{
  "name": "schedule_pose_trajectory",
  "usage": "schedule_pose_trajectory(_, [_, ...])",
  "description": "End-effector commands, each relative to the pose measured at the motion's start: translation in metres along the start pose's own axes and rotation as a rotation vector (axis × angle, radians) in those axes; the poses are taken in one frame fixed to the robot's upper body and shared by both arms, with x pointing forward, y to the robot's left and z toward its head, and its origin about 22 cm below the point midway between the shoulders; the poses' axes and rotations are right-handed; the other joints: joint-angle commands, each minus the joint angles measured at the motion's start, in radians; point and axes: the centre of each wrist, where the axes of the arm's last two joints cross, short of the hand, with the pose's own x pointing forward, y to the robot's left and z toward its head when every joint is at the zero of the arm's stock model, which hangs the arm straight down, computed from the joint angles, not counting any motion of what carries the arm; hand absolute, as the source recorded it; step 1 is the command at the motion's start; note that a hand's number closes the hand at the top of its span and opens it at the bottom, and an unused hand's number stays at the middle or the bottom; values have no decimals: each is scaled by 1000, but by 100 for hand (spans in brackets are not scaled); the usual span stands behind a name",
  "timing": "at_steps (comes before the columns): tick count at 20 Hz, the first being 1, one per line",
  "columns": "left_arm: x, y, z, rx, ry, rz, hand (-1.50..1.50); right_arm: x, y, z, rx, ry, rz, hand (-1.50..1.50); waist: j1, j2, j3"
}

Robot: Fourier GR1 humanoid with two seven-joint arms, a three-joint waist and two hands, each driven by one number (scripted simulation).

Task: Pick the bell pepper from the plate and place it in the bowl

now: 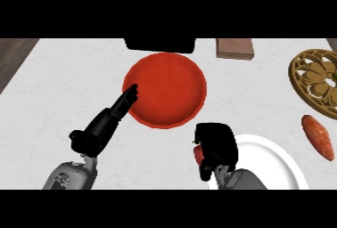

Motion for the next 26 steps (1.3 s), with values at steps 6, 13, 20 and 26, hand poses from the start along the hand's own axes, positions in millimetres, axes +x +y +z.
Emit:
schedule_pose_trajectory(6, [7, -12, -15, -71, -9, -11, 0, 82, -39, -10, -238, 174, 48, 150, 63, -1, -3])
schedule_pose_trajectory(13, [11, -13, -20, -81, -7, -1, 0, 117, -95, -7, -572, 154, -133, 150, 77, -6, -1])
schedule_pose_trajectory(20, [8, -7, -19, -72, -9, -16, 0, 131, -134, -16, -684, 222, -305, 150, 71, -1, -2])
schedule_pose_trajectory(26, [-5, -8, -11, -63, 16, 7, 0, 141, -142, -41, -714, 337, -210, 150, 51, -1, -3])
